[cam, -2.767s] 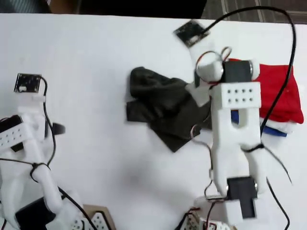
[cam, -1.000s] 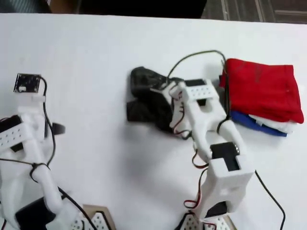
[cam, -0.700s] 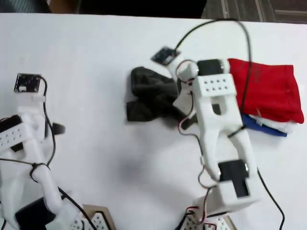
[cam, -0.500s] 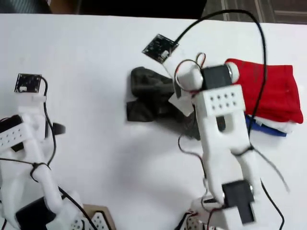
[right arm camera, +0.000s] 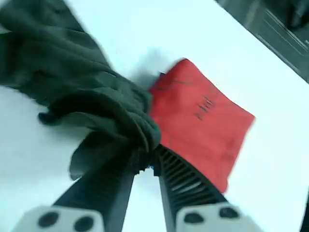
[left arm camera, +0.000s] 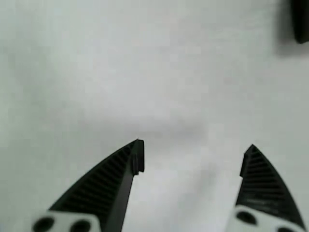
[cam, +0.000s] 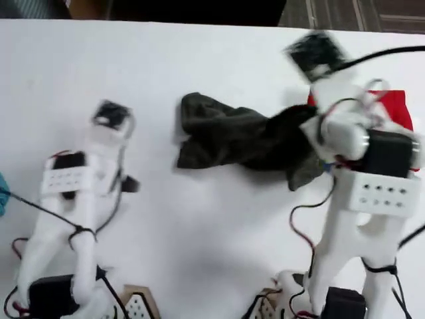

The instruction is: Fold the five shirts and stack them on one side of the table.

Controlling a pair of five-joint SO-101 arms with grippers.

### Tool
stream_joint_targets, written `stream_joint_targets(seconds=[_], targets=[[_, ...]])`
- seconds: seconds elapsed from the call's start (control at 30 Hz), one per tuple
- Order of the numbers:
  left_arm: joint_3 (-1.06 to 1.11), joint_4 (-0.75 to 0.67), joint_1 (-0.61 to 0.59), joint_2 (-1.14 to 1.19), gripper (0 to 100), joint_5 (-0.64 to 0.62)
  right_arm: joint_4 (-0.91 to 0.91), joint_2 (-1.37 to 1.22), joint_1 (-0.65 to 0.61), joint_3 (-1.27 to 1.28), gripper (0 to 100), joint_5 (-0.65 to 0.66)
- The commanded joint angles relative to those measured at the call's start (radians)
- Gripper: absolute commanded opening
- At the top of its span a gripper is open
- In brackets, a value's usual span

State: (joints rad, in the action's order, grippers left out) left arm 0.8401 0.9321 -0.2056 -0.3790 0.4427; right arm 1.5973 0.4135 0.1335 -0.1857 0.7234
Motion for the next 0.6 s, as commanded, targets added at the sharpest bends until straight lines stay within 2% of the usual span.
stream_joint_targets(seconds=[0.0,0.17,0.3,0.43,0.57], targets=[[-0.022,-0.026,0.163,-0.009,34,0.005,-0.058,0.041,0.105,-0.037,2.0,0.005],[-0.025,-0.120,0.354,-0.009,34,0.003,-0.131,0.041,0.147,0.026,2.1,-0.003],[-0.021,-0.219,0.473,-0.006,34,0.003,-0.203,0.048,0.147,0.146,2.1,-0.074],[-0.019,-0.341,0.525,0.002,34,0.003,-0.237,0.050,0.147,0.207,2.1,-0.109],[-0.027,-0.462,0.540,0.115,34,0.005,-0.237,0.050,0.147,0.212,2.1,-0.130]])
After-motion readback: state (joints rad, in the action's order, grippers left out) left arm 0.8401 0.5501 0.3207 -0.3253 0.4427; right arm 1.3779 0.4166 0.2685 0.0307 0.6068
